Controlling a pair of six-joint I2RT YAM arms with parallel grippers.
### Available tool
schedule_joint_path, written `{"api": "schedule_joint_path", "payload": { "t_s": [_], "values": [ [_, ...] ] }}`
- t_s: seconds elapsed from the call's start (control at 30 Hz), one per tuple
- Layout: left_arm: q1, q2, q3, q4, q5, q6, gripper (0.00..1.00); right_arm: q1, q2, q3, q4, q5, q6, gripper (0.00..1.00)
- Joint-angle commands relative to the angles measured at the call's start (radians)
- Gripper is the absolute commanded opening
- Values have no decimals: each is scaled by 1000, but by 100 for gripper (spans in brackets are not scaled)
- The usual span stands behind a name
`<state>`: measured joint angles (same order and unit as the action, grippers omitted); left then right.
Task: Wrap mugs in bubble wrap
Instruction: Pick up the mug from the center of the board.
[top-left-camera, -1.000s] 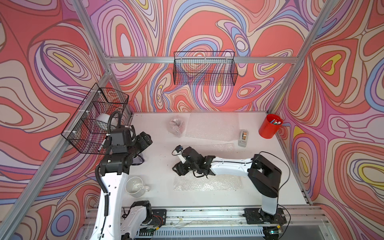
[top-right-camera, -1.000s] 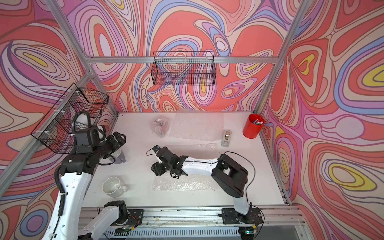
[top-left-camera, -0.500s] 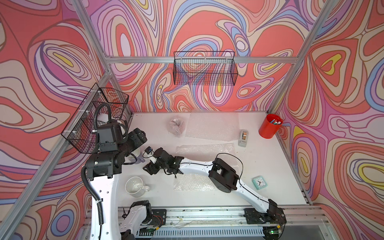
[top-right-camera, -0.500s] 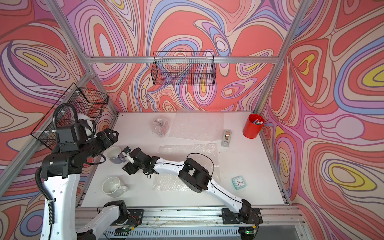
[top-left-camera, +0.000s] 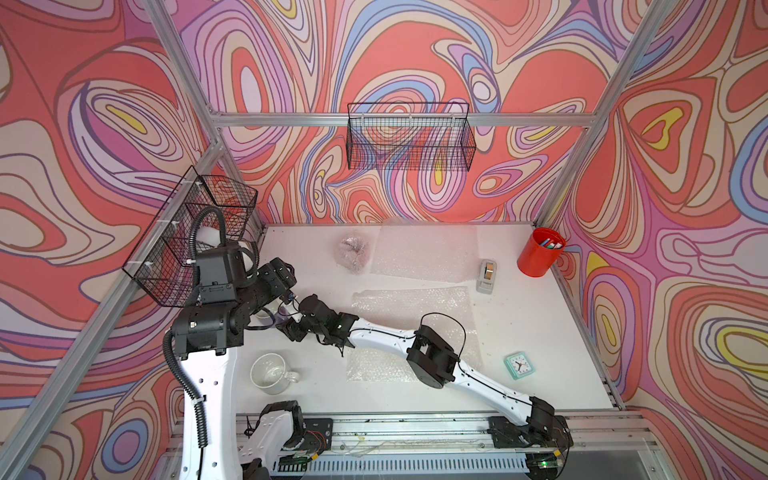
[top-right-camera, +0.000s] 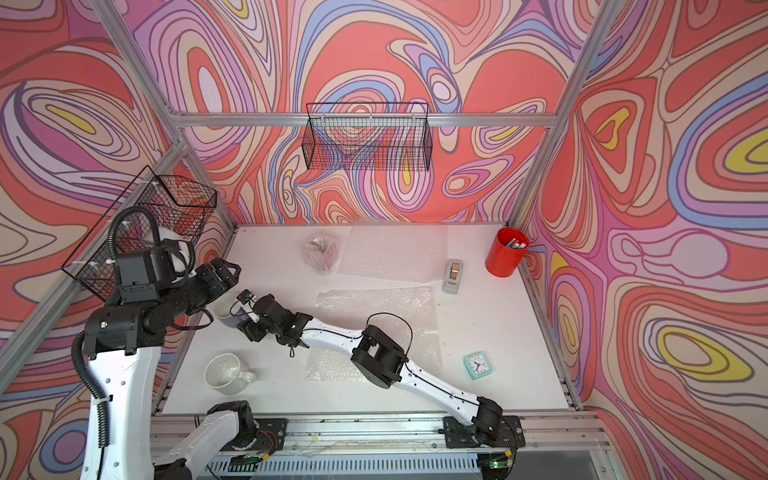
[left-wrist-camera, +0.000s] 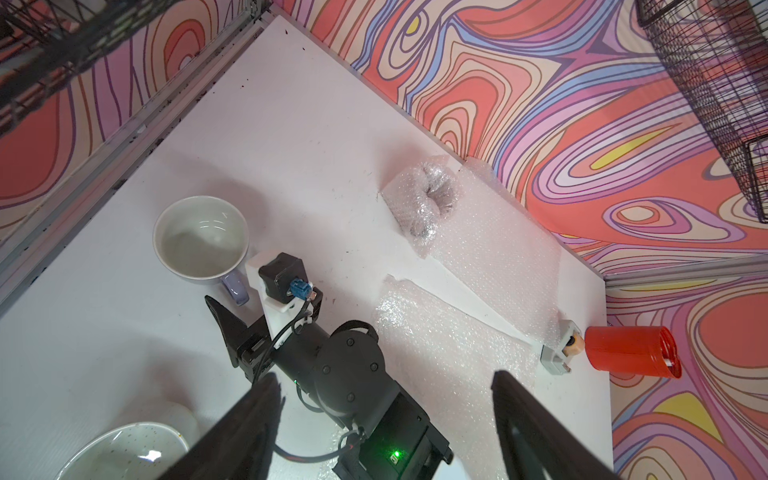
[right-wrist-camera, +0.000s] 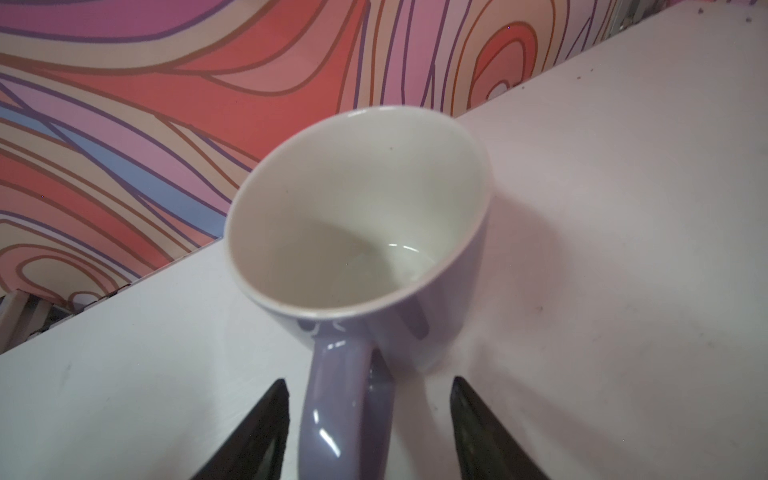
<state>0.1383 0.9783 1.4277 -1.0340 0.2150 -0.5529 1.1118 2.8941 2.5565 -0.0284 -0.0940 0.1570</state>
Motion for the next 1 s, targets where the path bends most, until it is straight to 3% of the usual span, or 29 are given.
{"api": "schedule_joint_path", "payload": {
  "t_s": [0.0, 0.1, 0.3, 0.43, 0.57, 0.73, 0.83, 0.97],
  "values": [
    [6, 8, -19, -29, 17, 15, 82, -6, 44, 56, 53, -1, -24, 52],
    [6, 7, -26, -23, 24, 15, 81, -7, 44, 51, 65, -13, -29, 35],
    [6, 1, -42, -21, 23, 15, 81, -7, 12, 1, 68, -14, -43, 15],
    [6, -8, -38, -23, 16, 18, 81, -7, -86, -107, 110, -13, -56, 1],
    [6, -15, 2, -30, -15, 27, 82, -8, -250, -299, 188, -1, -68, 0],
    [6, -28, 63, -33, -77, 57, 89, -9, -568, -679, 328, 66, -51, 0],
    [6, -34, 42, -11, -77, 70, 90, -8, -769, -884, 346, 161, -10, 0],
    [-7, -50, -91, 80, 0, 36, 90, -7, -1040, -1173, 292, 365, 86, 0]
  ]
}}
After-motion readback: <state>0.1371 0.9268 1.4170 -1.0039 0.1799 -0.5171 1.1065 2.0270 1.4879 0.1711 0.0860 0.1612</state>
